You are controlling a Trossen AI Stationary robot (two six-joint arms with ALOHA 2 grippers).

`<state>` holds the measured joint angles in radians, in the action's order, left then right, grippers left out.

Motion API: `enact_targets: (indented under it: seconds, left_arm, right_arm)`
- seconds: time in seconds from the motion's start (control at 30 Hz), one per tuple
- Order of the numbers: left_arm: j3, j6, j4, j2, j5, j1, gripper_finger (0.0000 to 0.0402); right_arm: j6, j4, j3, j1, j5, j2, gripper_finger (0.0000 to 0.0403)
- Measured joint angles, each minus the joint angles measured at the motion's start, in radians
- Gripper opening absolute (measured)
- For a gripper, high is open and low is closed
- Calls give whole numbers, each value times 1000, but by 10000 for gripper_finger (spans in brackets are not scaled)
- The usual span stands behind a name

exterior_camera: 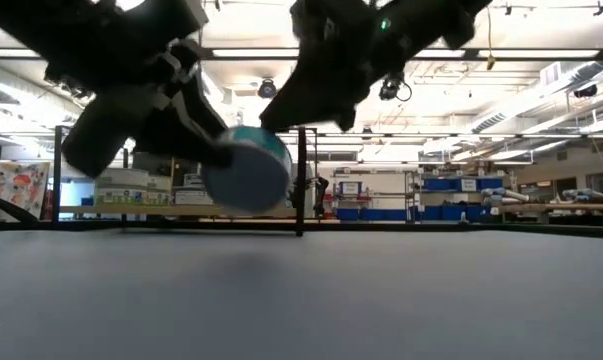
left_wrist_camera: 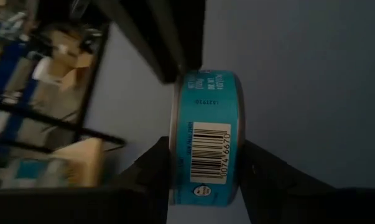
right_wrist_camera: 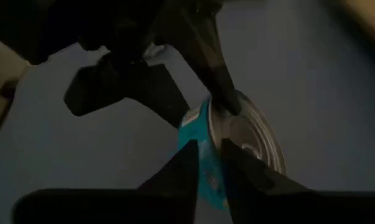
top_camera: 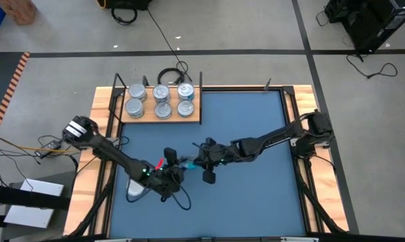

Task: Stack canned seafood by type on shelf
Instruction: Stack the yellow blue tuna can on top of the yellow blue tuna can on the shelf

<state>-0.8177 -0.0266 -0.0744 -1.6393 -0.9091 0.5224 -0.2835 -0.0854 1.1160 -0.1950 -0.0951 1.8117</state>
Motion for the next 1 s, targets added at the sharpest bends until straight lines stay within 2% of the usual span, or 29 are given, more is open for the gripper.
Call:
enact_targets:
  seconds: [0.13, 0.2, 0.27, 0.37, 0.53, 0.63, 0.73, 0.83, 1.0]
  left_arm:
    - [3, -29, -93, 74, -128, -31, 153]
    - [2, -57, -127, 98, -181, -55, 153]
    - [2, -71, -187, 120, -190, -83, 153]
    - [2, -92, -228, 133, -197, -149, 153]
    - [2, -155, -232, 135, -211, -253, 153]
    - [2, -188, -219, 135, -231, -311, 153]
    - [2, -228, -198, 135, -226, -355, 153]
    - [2, -279, -155, 134, -214, -401, 153]
    - [1, -395, -74, 127, -156, -465, 153]
  right_arm:
    - [12, 65, -2, -27, -52, -73, 100]
    - [31, 112, -3, -46, -94, -108, 106]
    - [48, 151, -3, -65, -167, -145, 103]
    - [51, 221, -2, -96, -259, -180, 80]
    - [46, 274, -3, -135, -332, -189, 11]
    - [41, 273, -4, -146, -339, -170, 12]
    - [45, 208, -36, -157, -346, -160, 6]
    - [48, 64, -112, -159, -349, -161, 5]
    - [38, -105, -215, -159, -353, -162, 3]
